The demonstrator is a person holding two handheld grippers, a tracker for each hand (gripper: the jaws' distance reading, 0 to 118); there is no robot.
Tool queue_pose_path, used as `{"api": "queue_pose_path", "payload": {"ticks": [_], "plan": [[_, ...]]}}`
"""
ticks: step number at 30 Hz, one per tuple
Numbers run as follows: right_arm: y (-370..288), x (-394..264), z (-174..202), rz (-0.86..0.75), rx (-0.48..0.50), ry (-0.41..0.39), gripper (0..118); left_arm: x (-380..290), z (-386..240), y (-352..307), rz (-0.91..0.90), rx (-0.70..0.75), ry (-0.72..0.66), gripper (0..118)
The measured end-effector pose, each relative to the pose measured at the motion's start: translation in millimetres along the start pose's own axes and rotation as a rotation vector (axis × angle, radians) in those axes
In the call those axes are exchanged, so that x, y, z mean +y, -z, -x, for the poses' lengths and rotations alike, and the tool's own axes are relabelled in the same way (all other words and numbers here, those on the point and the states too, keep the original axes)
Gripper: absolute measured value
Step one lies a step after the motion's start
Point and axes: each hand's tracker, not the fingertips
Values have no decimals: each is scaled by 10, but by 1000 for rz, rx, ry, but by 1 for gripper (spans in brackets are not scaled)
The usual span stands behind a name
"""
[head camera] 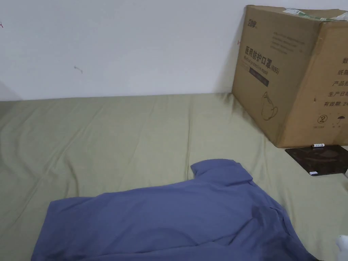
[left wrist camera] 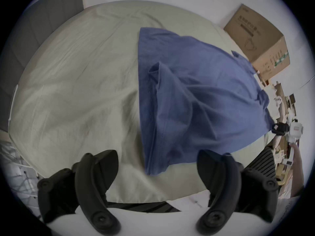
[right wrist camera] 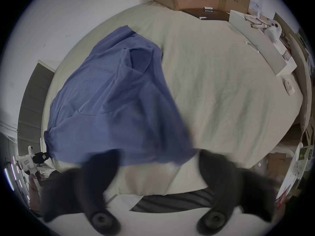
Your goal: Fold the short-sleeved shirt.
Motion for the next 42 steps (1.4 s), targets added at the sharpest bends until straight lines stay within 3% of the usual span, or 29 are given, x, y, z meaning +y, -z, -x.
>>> {"api": "queue_pose_path", "payload": {"ticks": [4,9,12,13,14,15,16,18,20,24,27,28,29,31,33,36,40,42], "plan": [[-235,94,219,-42,15,-47,112,81,-103,-248,-103,-36,-15,100],[-792,-6,873,-481,110,-253,111,240,-662,-902,-563,-79,119,102],[-950,-48,1153,-683,208,-287,107,352,-957,-1064,-706,-118,97,99],[-979,-40,1236,-722,238,-290,92,394,-1023,-1092,-730,-146,90,87],[-998,-19,1325,-761,267,-283,63,429,-1075,-1114,-758,-190,80,64],[-998,16,1403,-791,287,-263,22,488,-1127,-1099,-759,-249,77,27],[-973,68,1464,-801,298,-241,0,545,-1179,-1080,-744,-233,74,0],[-911,193,1544,-776,360,-203,0,628,-1248,-1046,-743,-189,72,0],[-814,333,1600,-720,414,-216,0,785,-1158,-925,-700,-215,48,0],[-641,543,1696,-702,407,-278,0,1390,-769,-520,-446,-127,29,0],[-508,664,1710,-669,433,-258,0,1855,-306,-29,-240,-48,-36,0],[-472,684,1707,-661,425,-253,0,1966,-173,127,-184,-32,-48,3],[-425,715,1693,-649,414,-247,0,2079,-35,291,-142,-12,-59,21],[-334,782,1641,-614,399,-237,0,2198,100,526,-135,78,-65,103],[-262,798,1607,-586,376,-231,0,2289,215,770,-125,121,-67,99],[-158,844,1525,-546,331,-224,0,2392,202,1066,-121,46,-38,102],[-62,904,1437,-514,311,-177,0,2506,179,1642,-29,151,140,106],[-28,936,1408,-503,320,-154,0,2444,156,1745,-62,146,150,115]]}}
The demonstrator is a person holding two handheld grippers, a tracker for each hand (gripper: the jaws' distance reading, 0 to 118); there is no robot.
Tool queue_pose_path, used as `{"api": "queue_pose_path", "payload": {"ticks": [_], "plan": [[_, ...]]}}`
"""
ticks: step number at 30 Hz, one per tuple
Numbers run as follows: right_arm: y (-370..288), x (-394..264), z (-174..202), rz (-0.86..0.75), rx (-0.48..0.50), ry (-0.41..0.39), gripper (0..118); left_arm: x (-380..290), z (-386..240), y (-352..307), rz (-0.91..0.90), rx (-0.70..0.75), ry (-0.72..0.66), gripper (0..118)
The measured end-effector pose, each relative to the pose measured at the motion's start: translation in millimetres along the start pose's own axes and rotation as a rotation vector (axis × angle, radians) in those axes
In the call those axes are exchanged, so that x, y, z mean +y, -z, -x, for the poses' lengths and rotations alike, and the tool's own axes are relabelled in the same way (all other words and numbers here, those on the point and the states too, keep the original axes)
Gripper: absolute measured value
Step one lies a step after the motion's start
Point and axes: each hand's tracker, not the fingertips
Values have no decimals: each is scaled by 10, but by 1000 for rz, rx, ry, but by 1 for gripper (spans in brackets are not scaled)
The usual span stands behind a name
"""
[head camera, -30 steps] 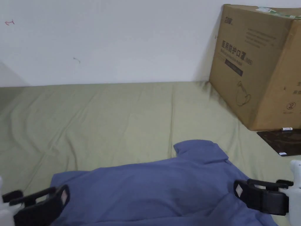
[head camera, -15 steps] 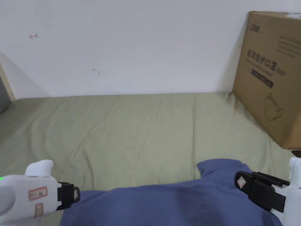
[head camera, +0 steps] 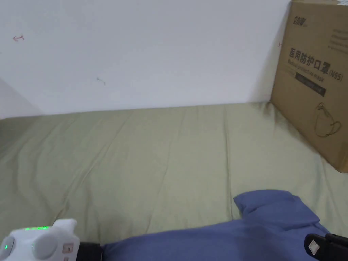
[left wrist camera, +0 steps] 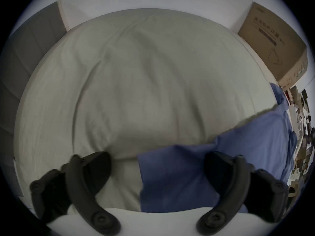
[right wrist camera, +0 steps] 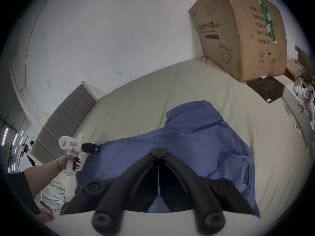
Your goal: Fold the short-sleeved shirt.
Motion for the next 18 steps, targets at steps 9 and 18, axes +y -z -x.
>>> {"api": "queue_pose_path", "payload": {"ticks": [9,18], "plan": [[284,379,-259,-6,-38,-25,0,-1,-196,-408,-51,85,91,54],[1417,1146,-1030,128,-157,13,105,23,-303,-967,-129,-53,79,1]]}}
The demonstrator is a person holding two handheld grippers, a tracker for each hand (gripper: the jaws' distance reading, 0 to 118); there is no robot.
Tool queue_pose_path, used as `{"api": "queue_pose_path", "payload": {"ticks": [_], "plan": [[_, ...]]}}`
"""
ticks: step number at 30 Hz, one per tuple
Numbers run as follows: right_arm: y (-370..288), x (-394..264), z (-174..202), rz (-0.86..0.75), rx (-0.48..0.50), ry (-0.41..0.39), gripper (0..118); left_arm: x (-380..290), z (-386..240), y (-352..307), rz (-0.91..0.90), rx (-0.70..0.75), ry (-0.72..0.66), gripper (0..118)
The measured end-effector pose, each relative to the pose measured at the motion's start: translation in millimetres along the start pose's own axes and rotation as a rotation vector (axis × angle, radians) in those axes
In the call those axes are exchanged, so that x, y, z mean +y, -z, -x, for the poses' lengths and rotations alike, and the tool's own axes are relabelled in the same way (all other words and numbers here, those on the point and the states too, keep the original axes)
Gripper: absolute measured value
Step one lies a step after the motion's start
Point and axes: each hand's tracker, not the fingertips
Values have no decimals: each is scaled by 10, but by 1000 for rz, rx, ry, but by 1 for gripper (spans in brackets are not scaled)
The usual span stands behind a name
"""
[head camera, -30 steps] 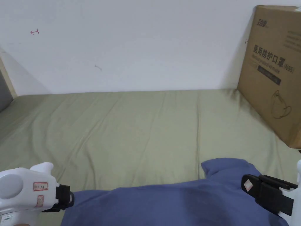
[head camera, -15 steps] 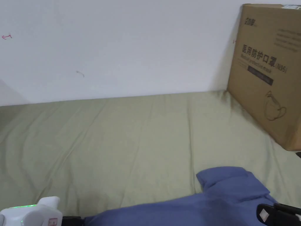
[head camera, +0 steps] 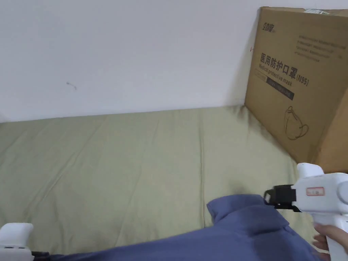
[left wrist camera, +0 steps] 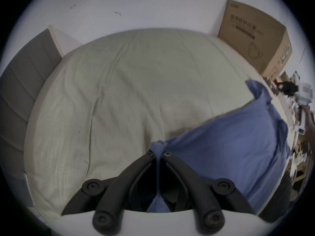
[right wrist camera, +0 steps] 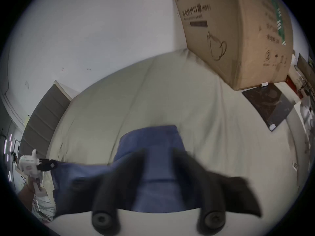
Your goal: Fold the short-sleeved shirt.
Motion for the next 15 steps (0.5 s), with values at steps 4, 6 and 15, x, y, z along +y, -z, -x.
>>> {"api": "queue_pose_path", "payload": {"ticks": [4,6,15], "plan": [[419,161,-113,78,-38,59,117,-13,10,-189,-36,-35,-41,1],[653,204,-124,179,-119,7,117,-22,7,-245,-54,-32,-32,1],[697,-91,63,224,-88,-303,21,-106,22,-129,-15,-21,-48,1]]}}
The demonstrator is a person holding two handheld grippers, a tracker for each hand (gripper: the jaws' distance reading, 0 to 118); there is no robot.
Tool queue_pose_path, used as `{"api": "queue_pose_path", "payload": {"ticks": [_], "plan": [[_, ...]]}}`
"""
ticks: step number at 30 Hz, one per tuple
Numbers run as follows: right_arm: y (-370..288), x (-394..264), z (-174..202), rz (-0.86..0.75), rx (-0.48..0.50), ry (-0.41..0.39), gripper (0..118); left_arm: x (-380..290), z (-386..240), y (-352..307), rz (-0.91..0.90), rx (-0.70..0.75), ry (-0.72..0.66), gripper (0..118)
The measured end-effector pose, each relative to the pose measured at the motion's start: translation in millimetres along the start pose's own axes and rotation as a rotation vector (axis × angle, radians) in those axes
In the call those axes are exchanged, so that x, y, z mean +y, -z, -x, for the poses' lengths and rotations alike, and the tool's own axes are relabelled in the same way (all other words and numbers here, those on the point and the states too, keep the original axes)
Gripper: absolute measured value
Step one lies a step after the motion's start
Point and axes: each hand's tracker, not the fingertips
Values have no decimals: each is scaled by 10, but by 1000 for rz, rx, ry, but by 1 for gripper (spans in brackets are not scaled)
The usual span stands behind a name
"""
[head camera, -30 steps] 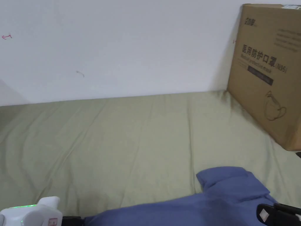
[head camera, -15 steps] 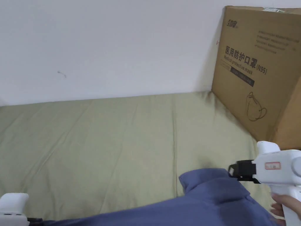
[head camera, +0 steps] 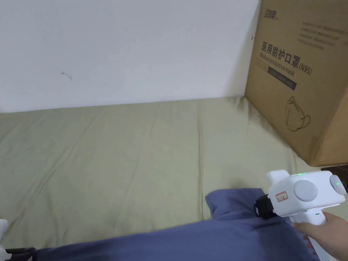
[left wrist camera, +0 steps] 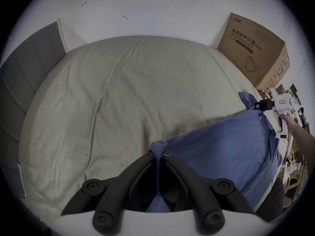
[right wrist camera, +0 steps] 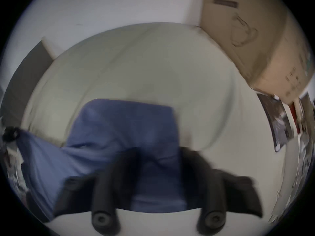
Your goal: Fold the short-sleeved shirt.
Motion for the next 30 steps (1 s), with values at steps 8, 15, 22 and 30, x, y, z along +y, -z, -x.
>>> {"api": "queue_pose_path", "payload": {"ticks": [8,15,22,30], "plan": [[-532,-15,34,-197,-25,188,2,-26,142,-22,-61,-37,-161,1],[-1405,-119,76,-416,-28,235,2,92,164,-392,-210,-118,-220,1],[-2153,-769,204,-452,-6,251,2,2,101,-734,-180,-140,-128,1],[-2641,-2316,130,-214,29,287,2,-802,195,-1066,10,-287,-133,1]]}}
